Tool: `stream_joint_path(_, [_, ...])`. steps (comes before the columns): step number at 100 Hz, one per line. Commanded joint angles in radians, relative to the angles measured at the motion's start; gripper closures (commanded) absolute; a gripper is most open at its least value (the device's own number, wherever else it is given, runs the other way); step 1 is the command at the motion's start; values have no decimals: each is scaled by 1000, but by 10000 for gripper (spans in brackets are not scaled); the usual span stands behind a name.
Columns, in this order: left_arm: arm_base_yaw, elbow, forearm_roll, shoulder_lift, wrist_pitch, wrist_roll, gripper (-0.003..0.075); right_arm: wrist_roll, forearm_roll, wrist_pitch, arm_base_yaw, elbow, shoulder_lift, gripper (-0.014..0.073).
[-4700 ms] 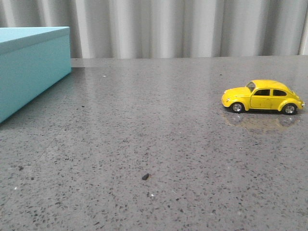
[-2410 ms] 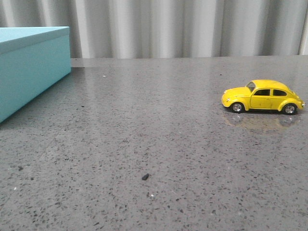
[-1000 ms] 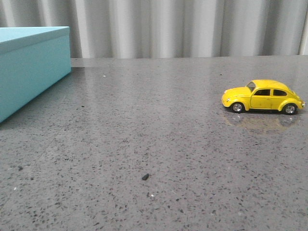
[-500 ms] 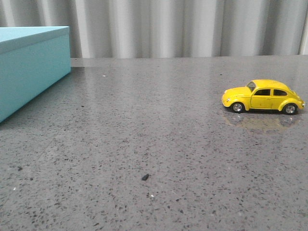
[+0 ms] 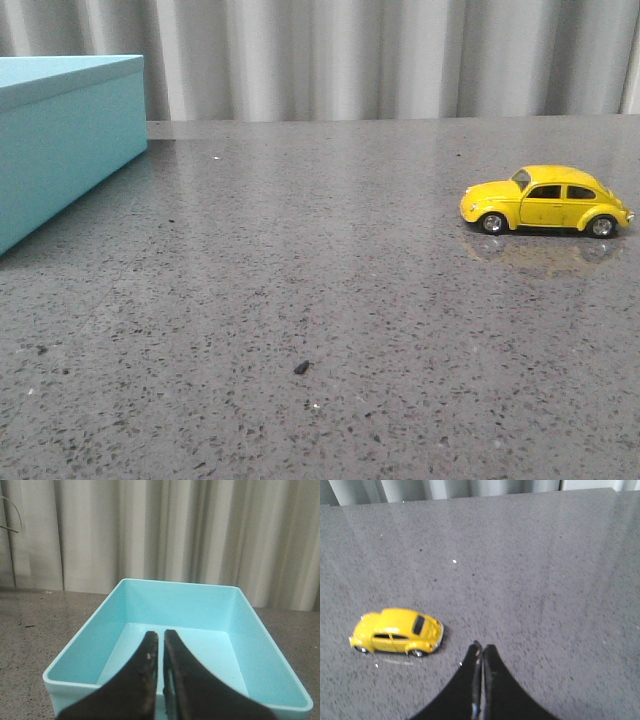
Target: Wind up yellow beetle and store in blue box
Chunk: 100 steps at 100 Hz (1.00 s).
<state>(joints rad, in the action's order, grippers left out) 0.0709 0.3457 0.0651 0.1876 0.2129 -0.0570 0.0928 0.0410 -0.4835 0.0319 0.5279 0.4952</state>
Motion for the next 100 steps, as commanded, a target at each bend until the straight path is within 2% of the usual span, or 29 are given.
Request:
stream_joint_path(1, [0, 38, -1, 30, -108, 3, 741, -7, -2, 98, 0, 49, 75, 655])
stream_joint_path(8, [0, 38, -1, 30, -133, 3, 741, -7, -5, 105, -4, 60, 116, 655])
stream_joint_path(19, [0, 38, -1, 30, -150, 3, 741, -7, -7, -9, -28, 130, 212, 655])
stream_joint_path(46, [0, 38, -1, 30, -124, 3, 741, -7, -7, -202, -170, 371, 489, 655])
stream_joint_path(60, [0, 38, -1, 30, -124, 3, 741, -7, -7, -241, -231, 477, 613, 655])
stream_joint_path(79, [0, 38, -1, 30, -124, 3, 741, -7, -13, -394, -263, 629, 762, 655])
stream_joint_path(100, [0, 38, -1, 30, -124, 3, 741, -7, -29, -459, -292, 731, 873, 655])
